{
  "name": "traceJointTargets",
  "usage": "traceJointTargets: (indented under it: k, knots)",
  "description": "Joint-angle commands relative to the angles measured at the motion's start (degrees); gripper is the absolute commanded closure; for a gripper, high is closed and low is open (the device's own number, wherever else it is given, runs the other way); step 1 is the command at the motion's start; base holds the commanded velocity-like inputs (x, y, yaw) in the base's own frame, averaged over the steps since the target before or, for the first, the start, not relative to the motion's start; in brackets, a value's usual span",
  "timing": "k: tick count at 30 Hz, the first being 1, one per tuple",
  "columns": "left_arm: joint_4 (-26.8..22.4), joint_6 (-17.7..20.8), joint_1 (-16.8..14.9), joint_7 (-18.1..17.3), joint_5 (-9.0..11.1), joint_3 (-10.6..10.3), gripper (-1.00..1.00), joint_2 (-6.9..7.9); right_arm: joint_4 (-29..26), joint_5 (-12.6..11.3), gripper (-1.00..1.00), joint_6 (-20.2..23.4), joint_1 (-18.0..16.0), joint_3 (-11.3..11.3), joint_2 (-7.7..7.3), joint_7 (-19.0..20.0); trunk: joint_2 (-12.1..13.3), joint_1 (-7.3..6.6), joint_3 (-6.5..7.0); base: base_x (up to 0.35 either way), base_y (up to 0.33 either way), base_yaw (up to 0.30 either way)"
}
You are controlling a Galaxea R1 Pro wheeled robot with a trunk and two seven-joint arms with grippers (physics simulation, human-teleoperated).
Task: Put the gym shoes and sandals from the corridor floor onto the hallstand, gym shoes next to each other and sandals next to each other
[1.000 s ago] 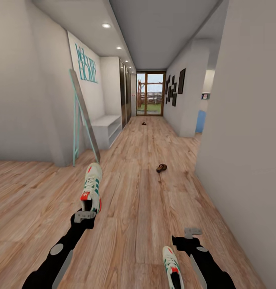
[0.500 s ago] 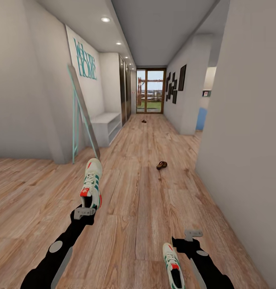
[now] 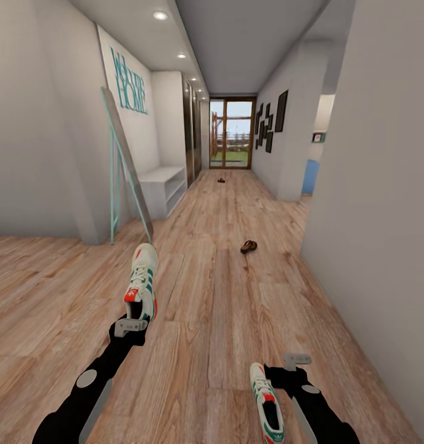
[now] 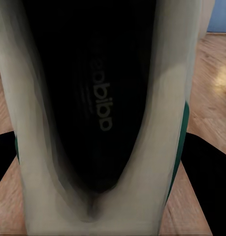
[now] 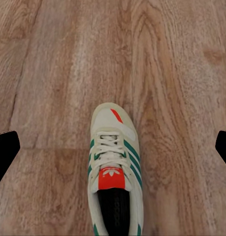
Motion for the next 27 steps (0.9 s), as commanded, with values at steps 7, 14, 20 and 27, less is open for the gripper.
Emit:
traceJointTargets:
  k: [7,14,20,27]
  knots:
    - [0.04,-0.09,-0.03,-0.18,0.61,-0.11,1.0,0.05,-0.11,0.17,-1.0,0.33,-0.01,-0.18,0.06,-0.03,-2.07,1.14,-2.04,0.0,0.0,0.0]
    - [0.07,-0.09,-0.03,-0.18,0.61,-0.11,1.0,0.05,-0.11,0.17,-1.0,0.26,-0.01,-0.18,0.06,-0.05,-2.17,1.32,-4.22,0.0,0.0,0.0]
    - [0.11,-0.09,-0.05,-0.18,0.61,-0.11,1.0,0.1,-0.11,0.17,-1.0,0.23,-0.01,-0.18,0.06,-0.04,-2.25,1.48,-6.1,0.0,0.0,0.036]
    - [0.11,-0.16,-0.08,-0.18,0.65,-0.11,1.0,0.06,0.59,0.26,-1.0,-1.35,-0.01,-0.18,0.03,-0.1,-2.34,1.66,-7.94,0.0,0.0,0.028]
